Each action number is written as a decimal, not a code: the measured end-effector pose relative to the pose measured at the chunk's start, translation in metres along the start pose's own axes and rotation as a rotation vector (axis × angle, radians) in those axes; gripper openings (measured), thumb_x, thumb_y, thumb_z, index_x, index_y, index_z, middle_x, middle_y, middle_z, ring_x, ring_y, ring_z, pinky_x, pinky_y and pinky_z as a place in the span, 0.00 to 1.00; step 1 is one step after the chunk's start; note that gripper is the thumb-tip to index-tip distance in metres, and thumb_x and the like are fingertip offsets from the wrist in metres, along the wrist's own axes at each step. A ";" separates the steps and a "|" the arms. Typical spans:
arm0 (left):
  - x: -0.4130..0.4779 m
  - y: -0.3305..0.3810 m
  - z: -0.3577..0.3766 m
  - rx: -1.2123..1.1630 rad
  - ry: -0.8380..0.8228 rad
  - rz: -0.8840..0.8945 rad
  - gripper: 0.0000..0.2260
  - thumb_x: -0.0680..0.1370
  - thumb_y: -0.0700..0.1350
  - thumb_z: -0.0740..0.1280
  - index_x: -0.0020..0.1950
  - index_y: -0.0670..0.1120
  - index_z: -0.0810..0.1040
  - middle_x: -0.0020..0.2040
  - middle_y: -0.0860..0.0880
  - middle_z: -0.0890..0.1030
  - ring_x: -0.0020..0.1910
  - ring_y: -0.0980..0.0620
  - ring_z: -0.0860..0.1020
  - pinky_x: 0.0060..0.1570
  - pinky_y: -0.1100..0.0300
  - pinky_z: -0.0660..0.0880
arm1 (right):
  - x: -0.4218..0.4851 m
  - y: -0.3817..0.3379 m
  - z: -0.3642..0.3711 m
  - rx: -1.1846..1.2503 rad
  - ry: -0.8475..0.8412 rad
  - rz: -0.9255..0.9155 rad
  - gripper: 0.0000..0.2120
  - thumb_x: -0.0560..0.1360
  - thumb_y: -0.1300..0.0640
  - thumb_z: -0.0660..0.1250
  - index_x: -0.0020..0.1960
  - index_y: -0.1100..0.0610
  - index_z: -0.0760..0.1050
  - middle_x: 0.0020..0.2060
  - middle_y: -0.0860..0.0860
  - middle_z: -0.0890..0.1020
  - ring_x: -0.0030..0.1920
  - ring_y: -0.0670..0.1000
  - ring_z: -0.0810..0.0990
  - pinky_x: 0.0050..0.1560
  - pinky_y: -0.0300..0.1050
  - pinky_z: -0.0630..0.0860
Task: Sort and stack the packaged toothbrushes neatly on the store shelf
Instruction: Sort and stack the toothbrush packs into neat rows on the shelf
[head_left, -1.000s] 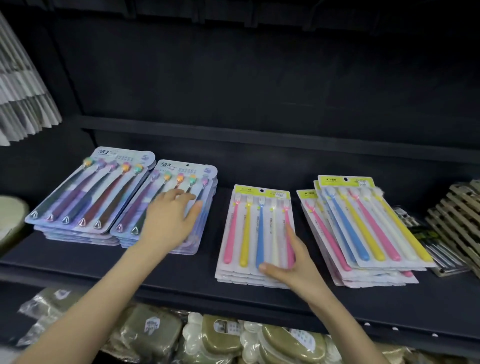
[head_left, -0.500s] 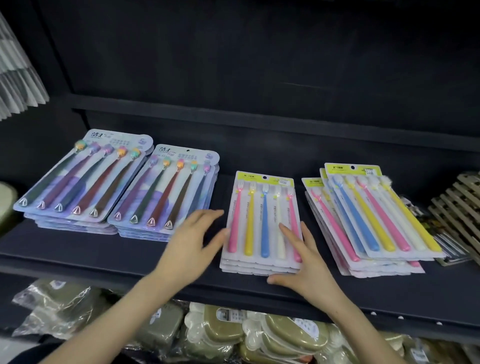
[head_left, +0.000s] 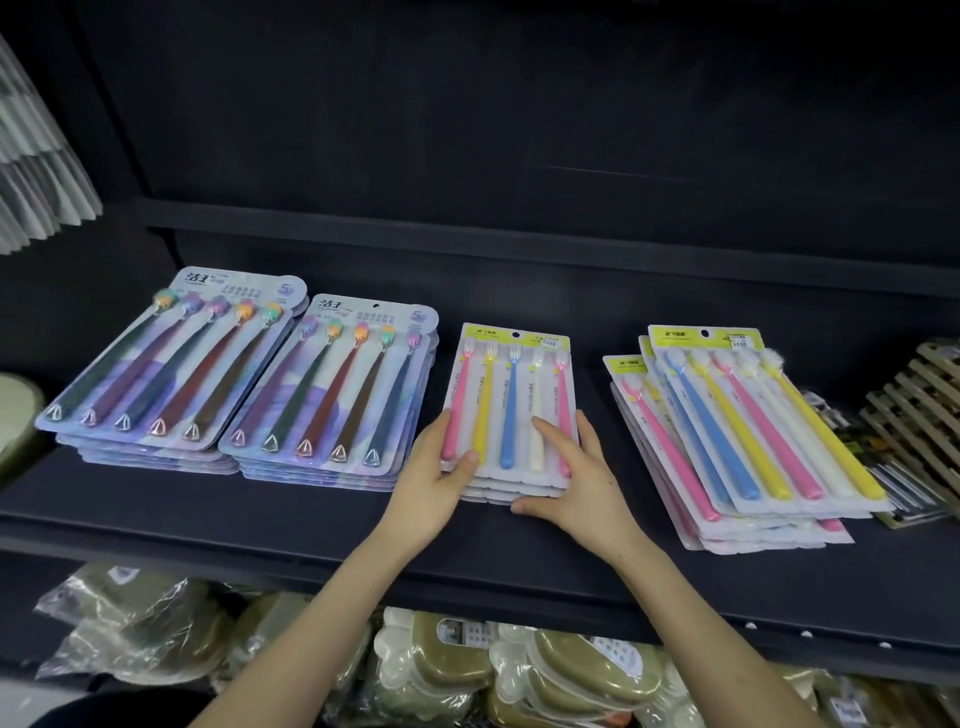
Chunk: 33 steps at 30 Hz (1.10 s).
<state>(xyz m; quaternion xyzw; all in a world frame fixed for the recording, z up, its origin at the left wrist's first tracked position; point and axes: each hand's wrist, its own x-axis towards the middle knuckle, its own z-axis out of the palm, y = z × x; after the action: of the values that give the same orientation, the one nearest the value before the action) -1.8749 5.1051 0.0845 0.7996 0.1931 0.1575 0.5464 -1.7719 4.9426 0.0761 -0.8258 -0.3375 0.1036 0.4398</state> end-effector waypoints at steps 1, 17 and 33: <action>0.002 0.001 0.001 0.017 0.028 0.005 0.27 0.81 0.46 0.62 0.77 0.47 0.55 0.74 0.54 0.62 0.69 0.63 0.59 0.64 0.70 0.56 | 0.005 -0.001 0.001 0.007 0.005 0.003 0.45 0.61 0.55 0.81 0.69 0.35 0.61 0.77 0.45 0.47 0.71 0.33 0.49 0.65 0.27 0.53; -0.024 0.021 0.004 0.573 0.170 0.043 0.22 0.80 0.45 0.61 0.74 0.44 0.63 0.75 0.46 0.61 0.70 0.47 0.66 0.62 0.60 0.66 | 0.024 0.001 0.008 -0.013 0.014 -0.044 0.43 0.61 0.59 0.82 0.70 0.44 0.65 0.70 0.40 0.54 0.66 0.38 0.58 0.55 0.14 0.56; -0.007 0.073 0.045 0.444 0.048 0.203 0.17 0.81 0.45 0.60 0.69 0.42 0.71 0.68 0.45 0.72 0.64 0.48 0.72 0.61 0.64 0.63 | -0.054 -0.016 -0.105 -0.346 0.585 -0.040 0.21 0.75 0.54 0.69 0.66 0.59 0.74 0.64 0.53 0.76 0.66 0.54 0.73 0.64 0.44 0.68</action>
<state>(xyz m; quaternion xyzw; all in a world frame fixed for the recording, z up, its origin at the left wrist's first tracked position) -1.8504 5.0413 0.1364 0.9114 0.1544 0.1846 0.3339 -1.7708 4.8451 0.1443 -0.8761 -0.2259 -0.2051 0.3734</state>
